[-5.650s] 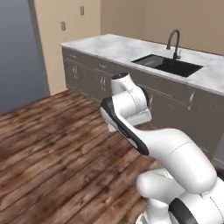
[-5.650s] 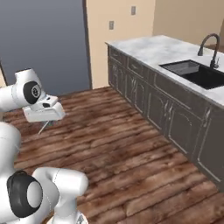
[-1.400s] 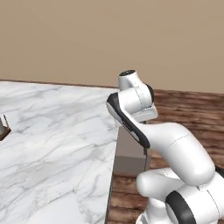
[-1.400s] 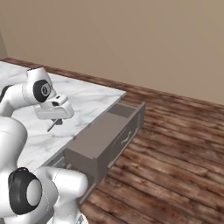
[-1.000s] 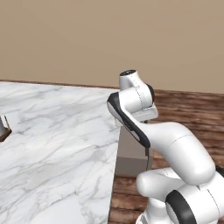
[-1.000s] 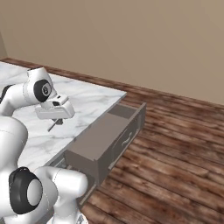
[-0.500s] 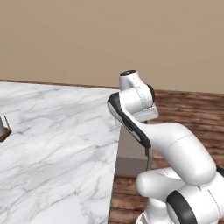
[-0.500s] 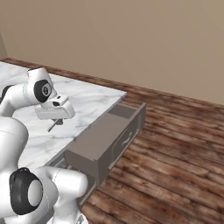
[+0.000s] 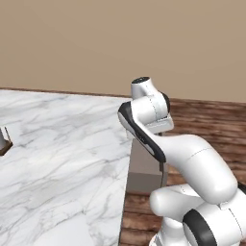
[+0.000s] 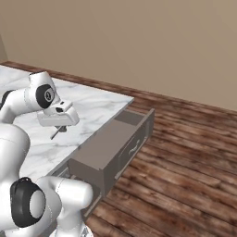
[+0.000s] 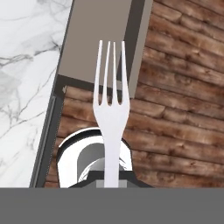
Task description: Organize the utensils by type. Pick up the wooden spoons from the counter and place them in the open cabinet. Then pick up the metallic utensils from the counter and place them in the open drawer.
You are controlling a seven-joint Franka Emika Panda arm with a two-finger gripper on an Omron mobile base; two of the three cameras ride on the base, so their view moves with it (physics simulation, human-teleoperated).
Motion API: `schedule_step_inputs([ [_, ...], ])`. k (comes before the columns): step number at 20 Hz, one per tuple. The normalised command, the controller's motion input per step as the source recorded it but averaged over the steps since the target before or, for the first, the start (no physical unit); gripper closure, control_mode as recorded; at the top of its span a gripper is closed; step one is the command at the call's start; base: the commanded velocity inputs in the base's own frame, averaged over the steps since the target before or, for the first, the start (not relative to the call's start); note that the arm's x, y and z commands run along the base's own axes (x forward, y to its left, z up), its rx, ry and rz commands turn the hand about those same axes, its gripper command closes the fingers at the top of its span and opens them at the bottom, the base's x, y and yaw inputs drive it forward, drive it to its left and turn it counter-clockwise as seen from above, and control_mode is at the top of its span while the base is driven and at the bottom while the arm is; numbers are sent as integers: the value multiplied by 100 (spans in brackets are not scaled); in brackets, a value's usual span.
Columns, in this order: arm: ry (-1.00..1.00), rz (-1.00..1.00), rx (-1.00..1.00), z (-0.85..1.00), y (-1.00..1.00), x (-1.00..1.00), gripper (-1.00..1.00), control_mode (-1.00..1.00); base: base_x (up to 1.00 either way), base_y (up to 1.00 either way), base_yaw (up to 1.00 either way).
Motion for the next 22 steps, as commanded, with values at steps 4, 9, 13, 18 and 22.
schedule_step_inputs([
  [4, 0, 1, 2, 0, -21, 28, 100, -100, 6, -3, 0],
  [9, -2, 22, 9, 0, -43, 31, 100, -100, 0, 0, 0],
  [13, 0, 30, 2, -13, -31, 22, 100, -100, 0, 0, 0],
  [18, -1, 30, 2, -23, -26, 27, 100, -100, 0, 0, 0],
  [22, 0, 34, 9, -36, -23, 18, 100, -100, 0, 0, 0],
])
